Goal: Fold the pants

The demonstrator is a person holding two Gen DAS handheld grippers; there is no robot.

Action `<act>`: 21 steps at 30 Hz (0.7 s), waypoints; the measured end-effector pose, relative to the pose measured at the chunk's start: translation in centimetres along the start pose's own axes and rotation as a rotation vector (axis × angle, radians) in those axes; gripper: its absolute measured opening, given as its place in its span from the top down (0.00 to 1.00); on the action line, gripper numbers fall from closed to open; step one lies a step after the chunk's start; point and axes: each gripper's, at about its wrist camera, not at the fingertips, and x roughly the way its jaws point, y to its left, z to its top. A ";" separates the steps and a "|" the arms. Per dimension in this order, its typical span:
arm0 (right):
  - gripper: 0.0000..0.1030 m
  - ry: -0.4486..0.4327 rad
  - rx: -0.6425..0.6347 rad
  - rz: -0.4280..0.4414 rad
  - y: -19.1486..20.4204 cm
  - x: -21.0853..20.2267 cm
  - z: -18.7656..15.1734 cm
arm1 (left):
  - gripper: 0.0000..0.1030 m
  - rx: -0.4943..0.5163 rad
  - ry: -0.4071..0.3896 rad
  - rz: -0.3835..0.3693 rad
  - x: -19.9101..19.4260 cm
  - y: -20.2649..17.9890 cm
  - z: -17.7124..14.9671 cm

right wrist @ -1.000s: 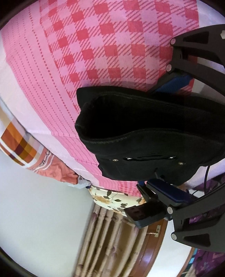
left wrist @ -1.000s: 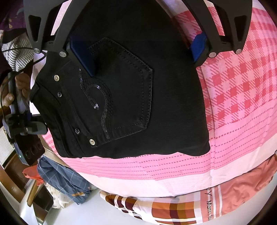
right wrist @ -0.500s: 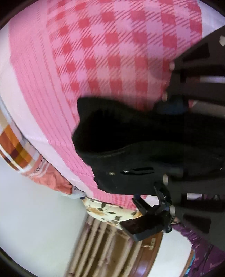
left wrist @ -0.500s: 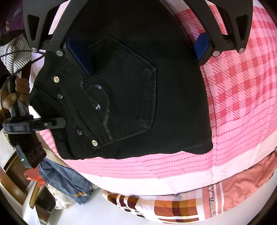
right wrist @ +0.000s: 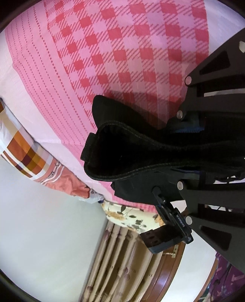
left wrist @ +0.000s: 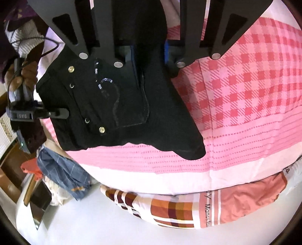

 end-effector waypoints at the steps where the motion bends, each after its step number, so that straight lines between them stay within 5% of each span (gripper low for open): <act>1: 0.74 -0.003 0.000 0.006 0.2 0.0 0.0 | 0.80 -0.002 -0.001 0.005 -0.1 0.0 0.0; 21: 0.74 0.018 -0.018 0.129 6.3 7.0 1.8 | 0.81 -0.058 -0.105 0.130 -6.5 3.9 1.2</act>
